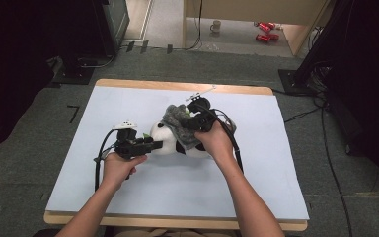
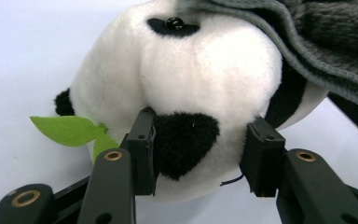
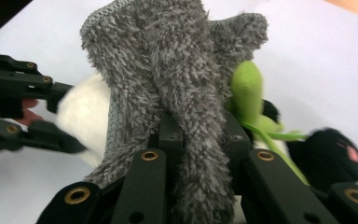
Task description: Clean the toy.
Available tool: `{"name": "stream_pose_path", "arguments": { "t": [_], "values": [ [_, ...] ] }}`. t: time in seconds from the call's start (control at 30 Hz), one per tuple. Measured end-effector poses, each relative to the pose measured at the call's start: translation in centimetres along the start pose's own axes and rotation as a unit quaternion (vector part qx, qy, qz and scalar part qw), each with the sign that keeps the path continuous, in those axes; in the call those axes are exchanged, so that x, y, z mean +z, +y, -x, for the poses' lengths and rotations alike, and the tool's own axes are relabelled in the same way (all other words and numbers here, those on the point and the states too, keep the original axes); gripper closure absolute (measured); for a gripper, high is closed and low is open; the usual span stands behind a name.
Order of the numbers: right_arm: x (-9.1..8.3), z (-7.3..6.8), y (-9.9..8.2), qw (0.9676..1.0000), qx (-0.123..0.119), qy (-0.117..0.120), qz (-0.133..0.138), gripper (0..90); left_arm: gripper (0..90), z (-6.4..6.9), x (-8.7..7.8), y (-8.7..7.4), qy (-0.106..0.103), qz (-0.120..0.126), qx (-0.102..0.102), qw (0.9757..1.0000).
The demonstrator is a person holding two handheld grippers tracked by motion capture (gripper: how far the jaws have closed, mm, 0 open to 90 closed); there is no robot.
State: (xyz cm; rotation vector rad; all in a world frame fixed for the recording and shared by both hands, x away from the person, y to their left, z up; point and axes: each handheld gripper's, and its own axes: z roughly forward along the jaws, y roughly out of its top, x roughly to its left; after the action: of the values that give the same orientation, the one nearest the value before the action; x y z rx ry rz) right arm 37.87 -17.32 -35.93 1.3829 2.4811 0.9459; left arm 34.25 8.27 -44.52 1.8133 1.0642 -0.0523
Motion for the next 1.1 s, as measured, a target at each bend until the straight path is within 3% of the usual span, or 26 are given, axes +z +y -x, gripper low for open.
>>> {"name": "stream_pose_path", "arguments": {
  "t": [0.13, 0.27, 0.53, 0.87, 1.1],
  "values": [
    [-1.2, 1.2, -0.5, 0.9998, 0.006, -0.020, -0.001, 76.5, 54.6, 0.0, 0.0, 0.0, 0.001, 0.001, 0.003, 1.0000],
    [-2.2, 2.7, -1.2, 0.9997, 0.019, -0.018, 0.000, 76.5, 54.6, 0.0, 0.0, -0.1, 0.001, 0.001, 0.009, 1.0000],
    [-3.4, 3.8, -2.0, 0.9989, 0.039, -0.010, 0.024, 76.5, 54.7, -0.2, 0.0, -0.1, -0.004, 0.000, 0.011, 0.9999],
    [-4.7, 4.9, -2.1, 0.9978, 0.049, -0.026, 0.036, 76.6, 54.6, 0.0, -0.1, -0.2, 0.000, -0.002, 0.017, 0.9999],
    [-5.8, 6.7, -2.9, 0.9956, 0.075, -0.036, 0.045, 76.7, 54.7, 0.0, -0.1, -0.3, 0.003, -0.001, 0.020, 0.9998]
  ]
}}
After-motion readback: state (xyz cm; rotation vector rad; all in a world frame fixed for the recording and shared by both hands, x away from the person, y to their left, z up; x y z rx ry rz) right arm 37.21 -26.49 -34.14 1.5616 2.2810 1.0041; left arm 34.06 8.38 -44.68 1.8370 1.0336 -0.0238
